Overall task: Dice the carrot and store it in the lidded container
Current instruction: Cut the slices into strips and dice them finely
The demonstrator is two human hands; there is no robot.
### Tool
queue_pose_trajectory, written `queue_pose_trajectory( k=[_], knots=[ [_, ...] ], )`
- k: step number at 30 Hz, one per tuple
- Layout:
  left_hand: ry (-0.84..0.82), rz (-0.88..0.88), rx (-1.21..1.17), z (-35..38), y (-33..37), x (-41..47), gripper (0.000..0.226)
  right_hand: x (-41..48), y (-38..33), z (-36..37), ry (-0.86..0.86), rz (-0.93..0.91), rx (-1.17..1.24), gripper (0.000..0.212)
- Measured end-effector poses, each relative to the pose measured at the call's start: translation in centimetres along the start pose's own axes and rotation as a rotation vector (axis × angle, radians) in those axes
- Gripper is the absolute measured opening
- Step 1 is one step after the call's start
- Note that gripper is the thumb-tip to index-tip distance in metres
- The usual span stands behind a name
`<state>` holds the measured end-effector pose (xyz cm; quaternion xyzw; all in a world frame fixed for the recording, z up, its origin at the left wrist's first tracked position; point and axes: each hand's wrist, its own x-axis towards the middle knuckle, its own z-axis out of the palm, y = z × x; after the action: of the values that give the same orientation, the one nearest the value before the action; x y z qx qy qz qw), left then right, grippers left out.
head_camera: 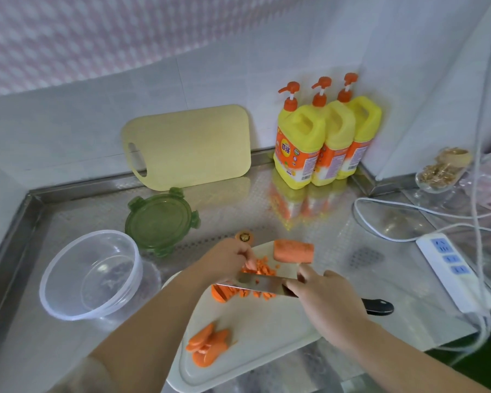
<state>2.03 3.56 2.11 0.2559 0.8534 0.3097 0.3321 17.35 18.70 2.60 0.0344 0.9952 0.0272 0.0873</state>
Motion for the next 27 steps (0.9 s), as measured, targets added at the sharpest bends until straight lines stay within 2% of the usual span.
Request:
queue_pose_trajectory(
  k=[2,3,5,8,12,14,18,20,23,27],
  knots=[
    [-0.111,-0.015,0.037,0.2,-0.2,-0.1,0.042,0.1,-0.2,-0.7,0.032,-0.027,0.018,0.045],
    [-0.15,-0.038,0.04,0.4,-0.3,-0.2,0.044,0.2,-0.4,-0.9,-0.007,-0.054,0.017,0.042],
    [-0.151,-0.067,0.031,0.7,-0.6,0.0,0.043,0.2,-0.4,-0.6,0.001,-0.06,0.011,0.041],
    [0.017,-0.007,0.115,0.0,-0.9,0.3,0.043,0.3,-0.4,-1.5,-0.054,-0.008,0.007,0.047],
    [0.235,-0.027,0.034,-2.2,-4.1,-0.3,0.035,0.7,0.3,-1.0,-0.033,0.098,0.132,0.036],
    [0.279,-0.033,0.172,-2.8,-5.9,-0.9,0.038,0.9,0.6,-0.9,-0.037,0.152,0.225,0.032],
    [0.023,0.122,0.672,-1.5,-6.2,-2.5,0.066,1.2,0.6,-0.8,-0.044,0.189,0.37,0.019],
    [-0.044,0.214,0.872,-0.8,-5.8,-2.9,0.074,1.2,0.5,-0.8,-0.039,0.205,0.414,0.03],
    [-0.059,0.286,1.042,-0.4,-5.5,-2.5,0.072,1.4,0.2,-0.8,-0.037,0.207,0.426,0.026],
    [-0.057,0.307,1.116,-0.3,-5.2,-1.9,0.06,1.5,0.1,-0.9,-0.042,0.216,0.425,0.034]
  ],
)
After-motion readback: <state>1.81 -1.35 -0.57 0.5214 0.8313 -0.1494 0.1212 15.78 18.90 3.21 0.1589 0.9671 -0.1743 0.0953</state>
